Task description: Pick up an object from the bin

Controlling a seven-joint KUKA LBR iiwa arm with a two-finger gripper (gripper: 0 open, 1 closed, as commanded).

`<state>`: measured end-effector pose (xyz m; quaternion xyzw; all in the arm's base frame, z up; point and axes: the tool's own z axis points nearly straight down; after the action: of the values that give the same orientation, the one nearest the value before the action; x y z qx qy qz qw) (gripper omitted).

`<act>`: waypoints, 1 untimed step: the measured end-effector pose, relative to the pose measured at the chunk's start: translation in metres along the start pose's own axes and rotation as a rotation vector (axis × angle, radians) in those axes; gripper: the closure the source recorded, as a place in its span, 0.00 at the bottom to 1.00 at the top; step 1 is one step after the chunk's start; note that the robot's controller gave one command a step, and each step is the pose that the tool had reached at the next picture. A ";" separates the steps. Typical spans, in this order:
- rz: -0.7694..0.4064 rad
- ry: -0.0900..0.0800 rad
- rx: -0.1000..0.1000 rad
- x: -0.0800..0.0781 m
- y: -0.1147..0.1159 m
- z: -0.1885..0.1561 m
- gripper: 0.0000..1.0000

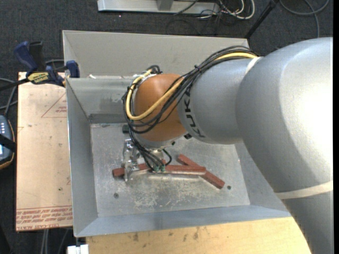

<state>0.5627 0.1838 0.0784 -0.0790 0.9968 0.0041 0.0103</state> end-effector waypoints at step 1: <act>0.000 0.000 0.000 0.000 0.000 0.000 1.00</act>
Offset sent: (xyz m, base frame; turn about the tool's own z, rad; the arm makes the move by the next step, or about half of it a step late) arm -0.0088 -0.0124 0.1351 0.0778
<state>0.5627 0.1838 0.0784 -0.0790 0.9968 0.0041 0.0102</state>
